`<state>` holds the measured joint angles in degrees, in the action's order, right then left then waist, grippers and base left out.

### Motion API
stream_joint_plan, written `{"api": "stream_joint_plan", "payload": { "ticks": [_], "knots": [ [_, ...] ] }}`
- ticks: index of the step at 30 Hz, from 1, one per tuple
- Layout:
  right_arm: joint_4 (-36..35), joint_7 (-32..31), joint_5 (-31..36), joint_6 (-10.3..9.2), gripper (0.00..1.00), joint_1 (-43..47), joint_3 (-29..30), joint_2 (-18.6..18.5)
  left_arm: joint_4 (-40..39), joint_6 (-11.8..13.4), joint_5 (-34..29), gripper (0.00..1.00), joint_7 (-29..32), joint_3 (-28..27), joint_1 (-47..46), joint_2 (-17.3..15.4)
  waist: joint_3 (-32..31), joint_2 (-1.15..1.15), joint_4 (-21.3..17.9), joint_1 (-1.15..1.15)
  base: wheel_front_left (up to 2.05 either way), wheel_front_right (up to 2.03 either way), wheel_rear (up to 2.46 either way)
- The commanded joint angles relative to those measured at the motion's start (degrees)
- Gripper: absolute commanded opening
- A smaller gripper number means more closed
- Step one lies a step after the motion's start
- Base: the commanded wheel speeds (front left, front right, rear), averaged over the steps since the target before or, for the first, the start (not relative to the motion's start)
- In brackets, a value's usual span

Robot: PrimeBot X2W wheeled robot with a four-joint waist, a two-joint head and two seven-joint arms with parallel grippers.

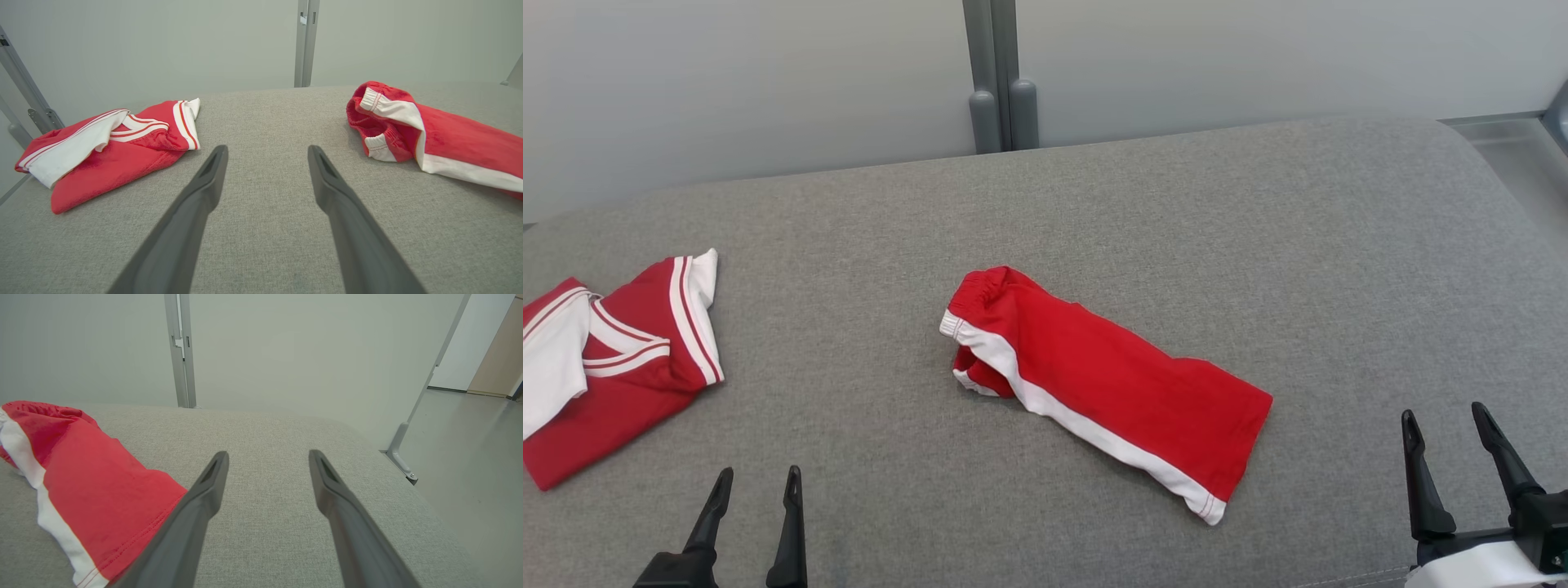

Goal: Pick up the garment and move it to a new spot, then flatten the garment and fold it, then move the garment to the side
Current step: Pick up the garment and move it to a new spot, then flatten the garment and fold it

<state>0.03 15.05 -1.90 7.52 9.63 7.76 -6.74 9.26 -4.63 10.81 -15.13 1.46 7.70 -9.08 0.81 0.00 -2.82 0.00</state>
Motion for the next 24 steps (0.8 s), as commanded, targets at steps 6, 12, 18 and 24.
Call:
{"api": "stream_joint_plan", "payload": {
  "ticks": [6, 12, 18, 24],
  "knots": [
    [0.14, 0.19, -0.37, -0.06, 1.00, -0.01, -0.38, -0.10, 0.05, -1.42, -2.03, 1.00, -0.03, -2.05, -0.10, 1.76, 0.23, 0.00, -0.10, 0.00, 0.00, 0.00, 0.00],
    [-0.24, 0.19, -0.39, -0.06, 1.00, -0.36, -0.42, -0.25, 0.09, -2.14, -2.95, 1.00, -0.03, -3.09, -0.66, 2.45, 0.70, 0.00, 0.05, 0.00, 0.00, 0.00, 0.00],
    [-0.17, 0.19, -0.26, -0.06, 1.00, -0.40, -0.62, -0.34, -0.16, -2.46, -3.73, 1.00, -0.03, -3.66, -0.81, 3.02, 0.69, 0.00, 0.25, 0.00, 0.00, 0.00, 0.00],
    [-0.10, 0.19, -0.39, -0.06, 1.00, -0.77, -1.75, -0.16, -0.50, -2.76, -4.20, 1.00, -0.03, -3.60, -1.33, 3.37, 0.98, 0.00, 0.38, 0.00, 0.00, 0.00, 0.00]
  ]
}}
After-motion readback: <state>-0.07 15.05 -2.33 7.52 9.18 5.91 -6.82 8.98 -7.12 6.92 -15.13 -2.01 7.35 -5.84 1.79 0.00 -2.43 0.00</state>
